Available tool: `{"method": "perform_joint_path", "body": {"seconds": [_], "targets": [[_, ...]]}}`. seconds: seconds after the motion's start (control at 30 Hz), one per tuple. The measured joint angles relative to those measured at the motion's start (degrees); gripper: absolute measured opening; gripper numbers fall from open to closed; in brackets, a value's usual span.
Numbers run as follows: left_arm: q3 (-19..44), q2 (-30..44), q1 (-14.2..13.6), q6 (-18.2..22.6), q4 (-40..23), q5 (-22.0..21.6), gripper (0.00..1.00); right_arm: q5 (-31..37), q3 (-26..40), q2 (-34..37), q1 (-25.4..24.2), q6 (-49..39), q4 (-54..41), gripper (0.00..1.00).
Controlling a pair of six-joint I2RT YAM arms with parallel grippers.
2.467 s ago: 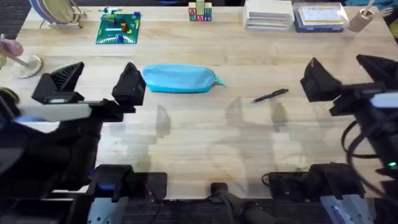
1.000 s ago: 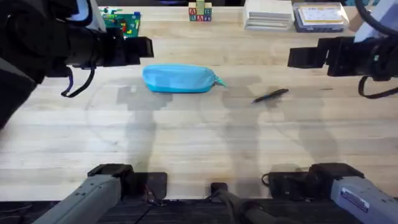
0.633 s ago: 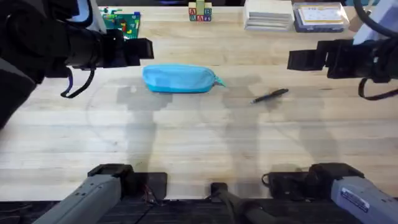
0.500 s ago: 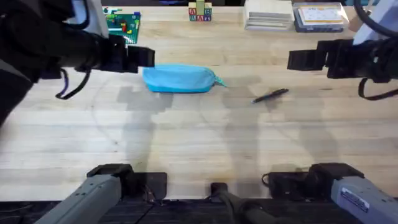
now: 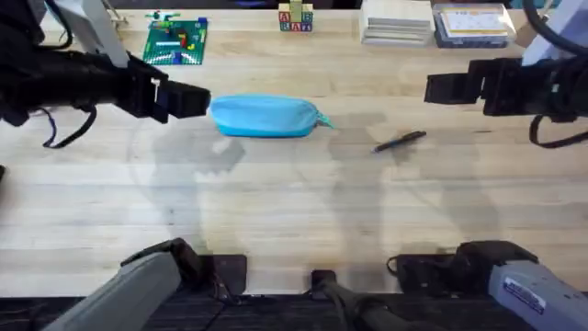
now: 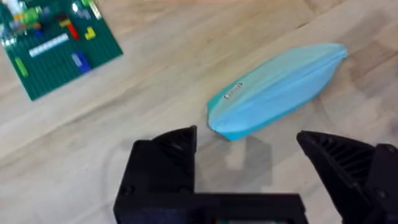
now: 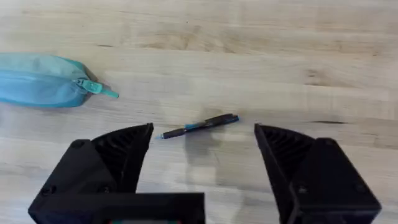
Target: Unzip the bag, pick up the pens from the table one at a time and place them inside, then zip the bag closed.
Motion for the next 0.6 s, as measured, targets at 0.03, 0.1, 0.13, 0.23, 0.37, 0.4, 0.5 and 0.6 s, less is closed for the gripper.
{"method": "perform_joint_path", "body": {"seconds": [0.03, 0.1, 0.13, 0.23, 0.37, 0.4, 0.5, 0.6], "targets": [[0.0, 0.82, 0.34, 0.85, 0.99, 0.84, 0.992, 0.0, 0.0, 0.02, 0.0, 0.02, 0.0, 0.996], [0.02, 2.33, 0.7, 2.07, 1.85, 1.84, 0.993, 0.0, 0.0, 0.01, 0.0, 0.01, 0.0, 0.997], [0.02, 2.94, 0.77, 2.48, 1.69, 1.91, 0.993, 0.0, 0.0, 0.01, 0.0, 0.02, 0.0, 0.997], [0.02, 4.5, 0.77, 3.45, 1.4, 2.41, 0.993, -0.01, 0.0, 0.01, 0.0, 0.02, 0.0, 0.997], [0.04, 5.9, 0.77, 4.81, 5.29, 4.46, 0.992, 0.0, 0.0, 0.0, 0.0, 0.02, 0.0, 0.998], [0.07, 6.22, 0.77, 5.79, 5.92, 4.81, 0.992, 0.0, 0.0, 0.0, 0.0, 0.04, 0.0, 0.998], [0.18, 7.48, 0.77, 10.34, 5.92, 6.34, 0.991, 0.0, 0.0, 0.0, 0.0, 0.02, 0.0, 0.997], [0.2, 9.13, 0.77, 15.87, 4.66, 8.31, 0.991, 0.0, 0.0, 0.0, 0.0, 0.02, 0.0, 0.997]]}}
